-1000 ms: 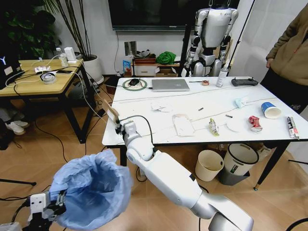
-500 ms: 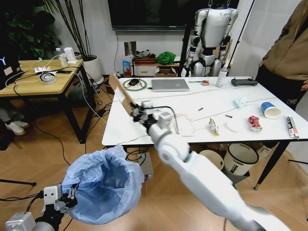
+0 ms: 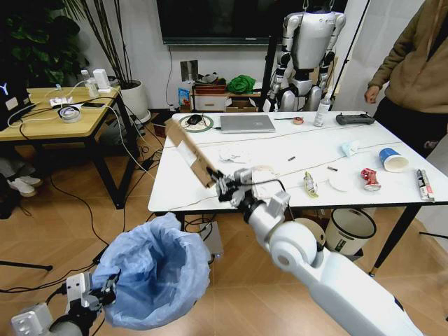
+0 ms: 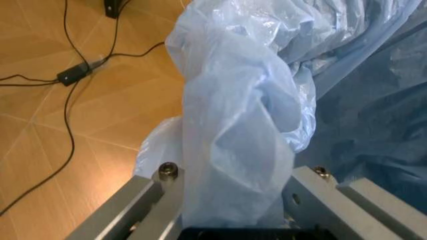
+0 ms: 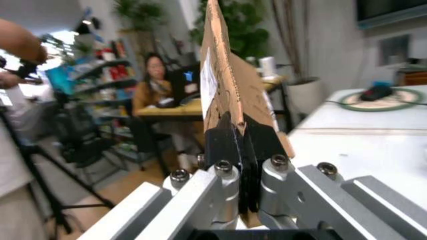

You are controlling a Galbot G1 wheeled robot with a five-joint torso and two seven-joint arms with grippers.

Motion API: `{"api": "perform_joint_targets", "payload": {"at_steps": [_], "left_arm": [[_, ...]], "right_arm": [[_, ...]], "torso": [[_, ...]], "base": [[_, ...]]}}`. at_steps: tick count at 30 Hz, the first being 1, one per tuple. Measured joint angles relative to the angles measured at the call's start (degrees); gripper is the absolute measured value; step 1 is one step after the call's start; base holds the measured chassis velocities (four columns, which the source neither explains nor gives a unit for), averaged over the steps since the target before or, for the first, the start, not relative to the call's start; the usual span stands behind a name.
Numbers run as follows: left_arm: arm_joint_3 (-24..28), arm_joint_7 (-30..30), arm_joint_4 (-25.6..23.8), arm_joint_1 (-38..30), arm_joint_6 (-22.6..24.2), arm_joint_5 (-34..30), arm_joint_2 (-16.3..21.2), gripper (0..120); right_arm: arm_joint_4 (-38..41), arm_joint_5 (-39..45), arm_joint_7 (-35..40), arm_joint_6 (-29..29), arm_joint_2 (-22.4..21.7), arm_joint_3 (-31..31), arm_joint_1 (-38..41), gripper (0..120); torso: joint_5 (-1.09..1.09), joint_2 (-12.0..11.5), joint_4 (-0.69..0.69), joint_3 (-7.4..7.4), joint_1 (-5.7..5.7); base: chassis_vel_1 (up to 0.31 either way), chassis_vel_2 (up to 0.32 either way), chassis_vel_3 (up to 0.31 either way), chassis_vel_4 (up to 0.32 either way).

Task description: Pick up the trash bin and place the trash from the table into it.

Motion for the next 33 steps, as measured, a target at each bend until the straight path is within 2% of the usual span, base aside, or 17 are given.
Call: {"api": "perform_joint_targets", "payload": {"at_steps": [7,10,13,16,20,33], "left_arm": [[-0.2,-0.4,-0.6,-1.2,0.2,0.5,-0.3,0],[-0.4,-0.4,-0.7,-1.7,0.3,0.5,-0.5,0],[-0.8,-0.5,-0.8,-2.2,0.3,0.6,-0.8,0],[-1.1,-0.9,-0.8,-2.4,0.3,0.6,-0.9,0],[-1.9,-1.3,-1.1,-2.4,0.3,0.4,-1.0,0],[-2.7,-1.3,-1.4,-2.3,0.2,-0.1,-1.0,0]], "right_arm": [[1.9,3.2,-6.0,2.9,0.3,-3.1,-0.2,0],[0.3,3.4,-10.4,5.9,1.0,-6.5,-0.2,0],[-2.5,3.4,-13.6,8.3,3.9,-11.4,1.1,0],[-3.2,3.2,-14.2,8.9,5.9,-13.9,2.0,0],[-3.9,1.9,-14.8,9.5,6.9,-16.5,1.7,0],[-4.3,-1.4,-15.2,10.4,5.1,-16.7,-1.9,0]], "torso": [[0.00,0.0,0.00,0.00,0.00],[-0.01,0.0,-0.01,0.00,0.00],[-0.01,0.0,0.00,0.00,0.00],[-0.01,0.0,0.01,0.00,0.00],[-0.01,0.0,0.01,0.00,0.00],[0.00,0.0,0.00,0.00,0.00]], "base": [[0.000,0.000,0.000,0.000],[0.000,0.000,0.000,0.000],[0.000,0.000,0.000,0.000],[0.000,0.000,0.000,0.000],[0.000,0.000,0.000,0.000],[0.000,0.000,0.000,0.000]]}}
